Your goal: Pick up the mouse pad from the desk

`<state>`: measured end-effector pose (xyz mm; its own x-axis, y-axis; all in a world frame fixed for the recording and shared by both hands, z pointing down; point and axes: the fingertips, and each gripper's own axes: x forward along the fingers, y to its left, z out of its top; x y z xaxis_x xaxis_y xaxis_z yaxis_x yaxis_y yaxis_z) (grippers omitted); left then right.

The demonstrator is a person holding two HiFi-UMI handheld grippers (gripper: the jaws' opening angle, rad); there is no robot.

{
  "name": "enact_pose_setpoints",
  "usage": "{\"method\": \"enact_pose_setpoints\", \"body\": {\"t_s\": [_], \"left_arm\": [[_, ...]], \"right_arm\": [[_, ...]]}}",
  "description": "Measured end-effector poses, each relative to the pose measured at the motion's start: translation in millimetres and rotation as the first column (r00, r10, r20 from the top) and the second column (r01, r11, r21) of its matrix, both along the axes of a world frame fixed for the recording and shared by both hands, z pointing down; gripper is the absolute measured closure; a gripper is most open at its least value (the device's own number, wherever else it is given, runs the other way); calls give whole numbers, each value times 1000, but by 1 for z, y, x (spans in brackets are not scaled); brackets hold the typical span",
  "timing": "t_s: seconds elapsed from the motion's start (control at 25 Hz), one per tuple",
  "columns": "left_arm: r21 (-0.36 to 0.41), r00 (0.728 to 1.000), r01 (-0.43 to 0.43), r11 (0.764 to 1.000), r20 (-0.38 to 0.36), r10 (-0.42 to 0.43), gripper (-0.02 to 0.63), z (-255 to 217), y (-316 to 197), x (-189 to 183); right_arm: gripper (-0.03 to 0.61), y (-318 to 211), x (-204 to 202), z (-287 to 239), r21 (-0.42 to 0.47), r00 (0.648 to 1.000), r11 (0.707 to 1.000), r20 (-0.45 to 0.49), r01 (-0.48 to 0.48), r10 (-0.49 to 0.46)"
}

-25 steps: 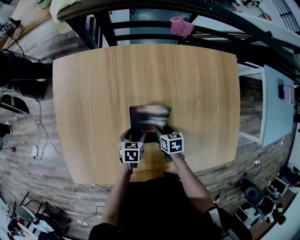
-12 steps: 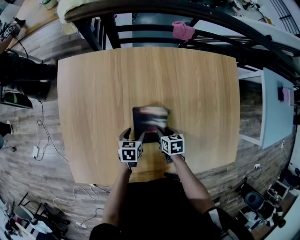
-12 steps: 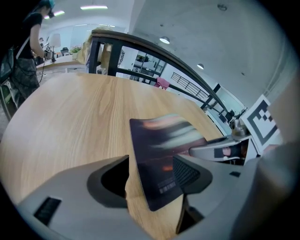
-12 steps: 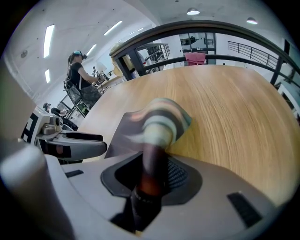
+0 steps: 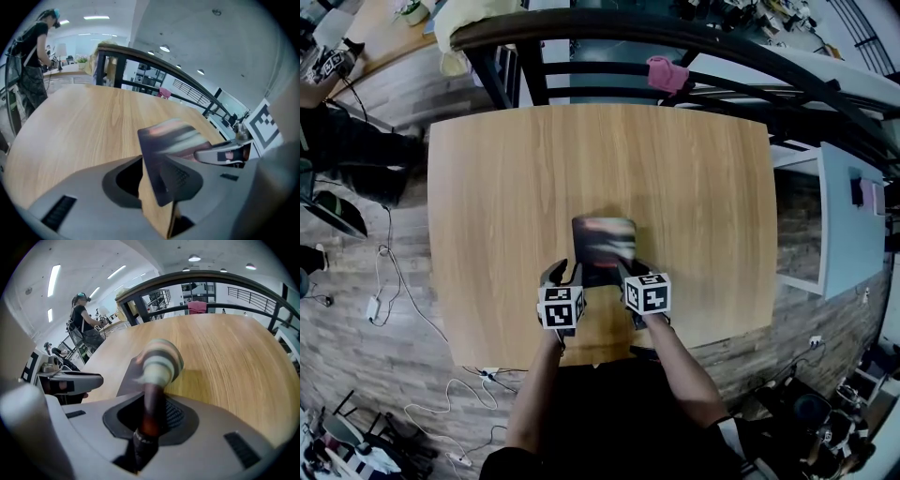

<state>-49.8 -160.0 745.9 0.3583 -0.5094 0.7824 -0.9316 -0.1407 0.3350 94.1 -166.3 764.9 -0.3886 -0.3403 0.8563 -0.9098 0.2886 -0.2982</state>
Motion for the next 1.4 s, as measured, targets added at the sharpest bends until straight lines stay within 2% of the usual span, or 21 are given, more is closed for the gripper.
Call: {"method": "enact_pose_setpoints", "body": {"t_s": [0.04,0.08,0.32,0.8,1.04,1.4], "left_arm": [[17,1000,18,1000,3,-18,503,-5,0,-4],[32,1000,30,999,1,-30,519,-11,0,-8],[110,999,50,993,3,-51,579,-39,0,-23],[260,999,38,965,-8,-37,591,-100,29,-65],[333,1000,27,943,-16,-24,591,-134,38,-74],[410,996,78,909,-78,-51,591,-186,44,-57]], "right_arm": [[500,2,-1,-3,6,1000,1000,0,-2,2],[502,4,-2,-6,12,1000,1000,0,-3,3],[512,9,-7,-24,60,1000,998,-4,-15,15],[522,33,-33,-76,204,997,976,-10,-74,78],[522,34,-34,-115,327,991,936,19,-132,133],[522,37,-8,-192,498,985,849,92,-175,149]]}}
